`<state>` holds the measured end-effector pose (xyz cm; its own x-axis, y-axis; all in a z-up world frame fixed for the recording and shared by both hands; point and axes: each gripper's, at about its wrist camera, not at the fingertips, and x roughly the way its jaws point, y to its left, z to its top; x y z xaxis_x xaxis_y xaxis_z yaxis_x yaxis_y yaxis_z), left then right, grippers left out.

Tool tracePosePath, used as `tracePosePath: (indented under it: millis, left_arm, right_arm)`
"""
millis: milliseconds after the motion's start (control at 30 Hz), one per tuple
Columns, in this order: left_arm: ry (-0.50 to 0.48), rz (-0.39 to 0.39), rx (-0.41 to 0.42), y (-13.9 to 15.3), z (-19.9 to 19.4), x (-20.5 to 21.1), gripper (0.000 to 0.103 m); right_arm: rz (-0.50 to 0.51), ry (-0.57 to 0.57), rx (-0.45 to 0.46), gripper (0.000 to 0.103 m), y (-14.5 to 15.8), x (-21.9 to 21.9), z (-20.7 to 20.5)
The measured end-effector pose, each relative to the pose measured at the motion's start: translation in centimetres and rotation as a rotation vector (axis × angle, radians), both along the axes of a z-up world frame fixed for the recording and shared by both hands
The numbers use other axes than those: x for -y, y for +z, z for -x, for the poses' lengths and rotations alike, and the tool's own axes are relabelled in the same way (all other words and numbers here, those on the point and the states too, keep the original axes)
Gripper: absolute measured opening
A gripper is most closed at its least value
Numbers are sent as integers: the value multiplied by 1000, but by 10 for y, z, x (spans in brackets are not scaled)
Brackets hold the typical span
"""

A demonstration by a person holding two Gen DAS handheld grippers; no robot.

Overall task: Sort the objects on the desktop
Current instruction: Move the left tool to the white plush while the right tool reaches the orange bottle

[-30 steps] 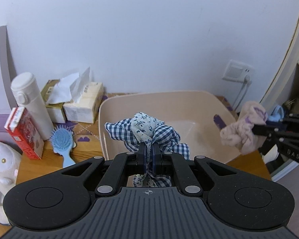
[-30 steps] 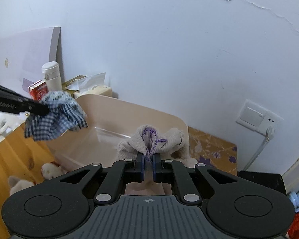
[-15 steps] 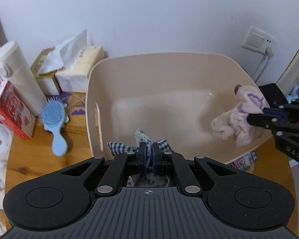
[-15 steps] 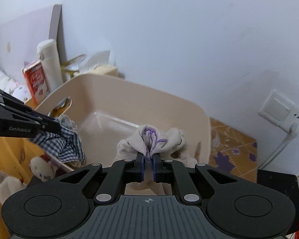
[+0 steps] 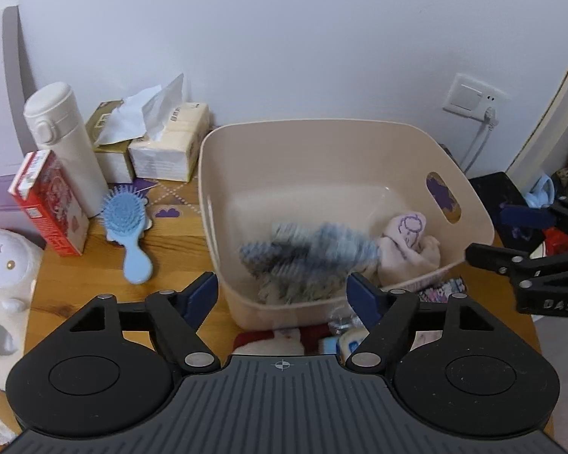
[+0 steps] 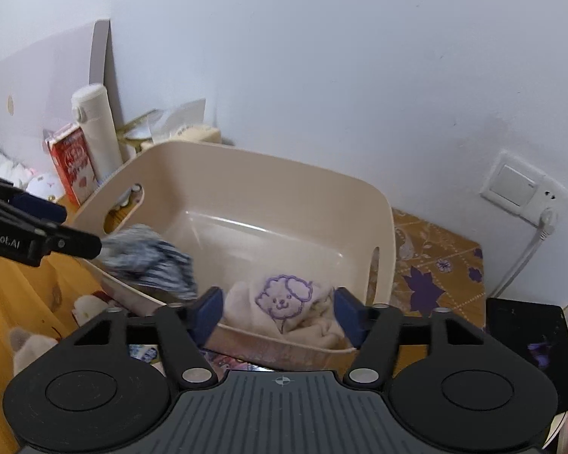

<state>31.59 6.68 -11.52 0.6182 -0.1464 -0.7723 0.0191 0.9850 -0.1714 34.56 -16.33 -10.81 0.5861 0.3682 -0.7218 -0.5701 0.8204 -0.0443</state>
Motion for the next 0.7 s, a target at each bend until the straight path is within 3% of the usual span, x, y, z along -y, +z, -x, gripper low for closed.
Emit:
tracePosePath:
  millis: [33, 167, 367, 700]
  left_arm:
    - [2, 3, 0, 1, 5, -2, 77]
    - [34, 31, -26, -1, 22, -10, 84]
    - [34, 19, -62, -12, 47, -19, 85]
    - [66, 11, -172, -46, 78, -36, 85]
  right_arm:
    - [-4, -7, 5, 79, 3, 2, 4]
    - [-20, -37, 17, 102, 11, 11, 20]
    - [-41, -69, -44, 103, 9, 25, 38]
    - [34, -88, -107, 103, -18, 39, 60]
